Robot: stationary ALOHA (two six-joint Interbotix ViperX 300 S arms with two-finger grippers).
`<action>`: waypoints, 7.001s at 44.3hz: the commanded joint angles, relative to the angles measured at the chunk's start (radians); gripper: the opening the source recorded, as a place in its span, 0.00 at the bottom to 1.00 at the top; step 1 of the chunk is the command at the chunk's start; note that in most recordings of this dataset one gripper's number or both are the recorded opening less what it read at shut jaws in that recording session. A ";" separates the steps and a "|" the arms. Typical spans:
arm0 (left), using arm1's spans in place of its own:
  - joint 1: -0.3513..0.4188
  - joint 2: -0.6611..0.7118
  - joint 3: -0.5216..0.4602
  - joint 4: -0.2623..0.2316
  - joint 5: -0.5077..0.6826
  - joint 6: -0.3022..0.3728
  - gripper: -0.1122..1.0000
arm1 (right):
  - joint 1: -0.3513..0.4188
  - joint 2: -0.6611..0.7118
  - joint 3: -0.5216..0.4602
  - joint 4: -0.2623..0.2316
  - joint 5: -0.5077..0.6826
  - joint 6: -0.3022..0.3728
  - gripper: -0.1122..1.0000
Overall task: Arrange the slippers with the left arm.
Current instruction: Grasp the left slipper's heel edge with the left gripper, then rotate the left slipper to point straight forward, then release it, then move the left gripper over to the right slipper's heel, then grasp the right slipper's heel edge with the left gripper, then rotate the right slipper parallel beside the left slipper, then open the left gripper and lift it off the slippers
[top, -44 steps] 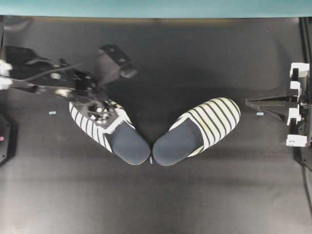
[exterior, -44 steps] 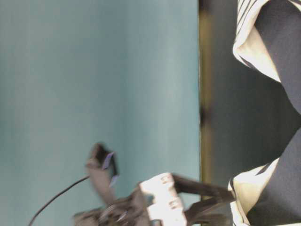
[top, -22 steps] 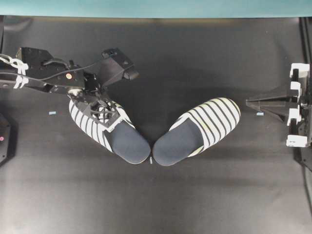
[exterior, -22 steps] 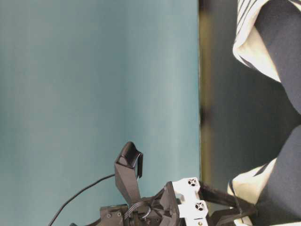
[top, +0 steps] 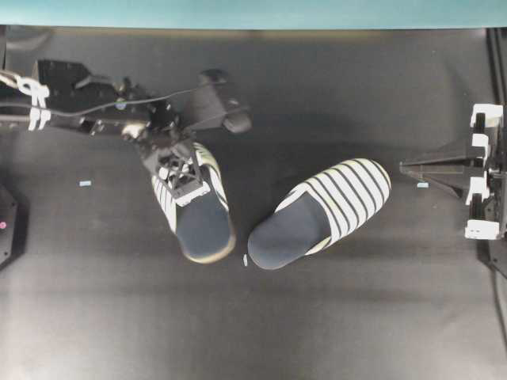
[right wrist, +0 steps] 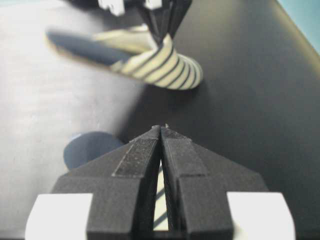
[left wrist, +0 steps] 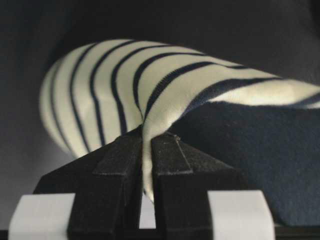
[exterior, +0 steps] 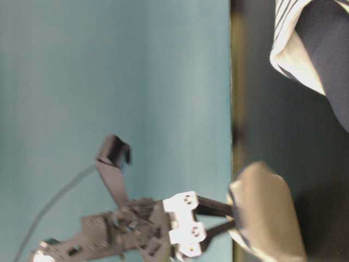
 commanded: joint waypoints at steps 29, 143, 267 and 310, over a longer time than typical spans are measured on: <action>0.000 0.069 0.029 0.005 -0.284 0.149 0.11 | -0.006 0.005 -0.006 0.003 -0.009 0.008 0.10; -0.109 0.183 -0.169 0.003 -0.621 0.761 0.88 | -0.006 0.003 0.017 0.025 -0.035 0.009 0.10; -0.081 0.265 -0.272 0.002 -0.419 0.132 0.11 | 0.008 0.005 0.032 0.034 -0.035 0.011 0.10; -0.078 0.212 -0.265 0.002 -0.394 0.135 0.88 | 0.017 0.005 0.034 0.034 -0.043 0.011 0.10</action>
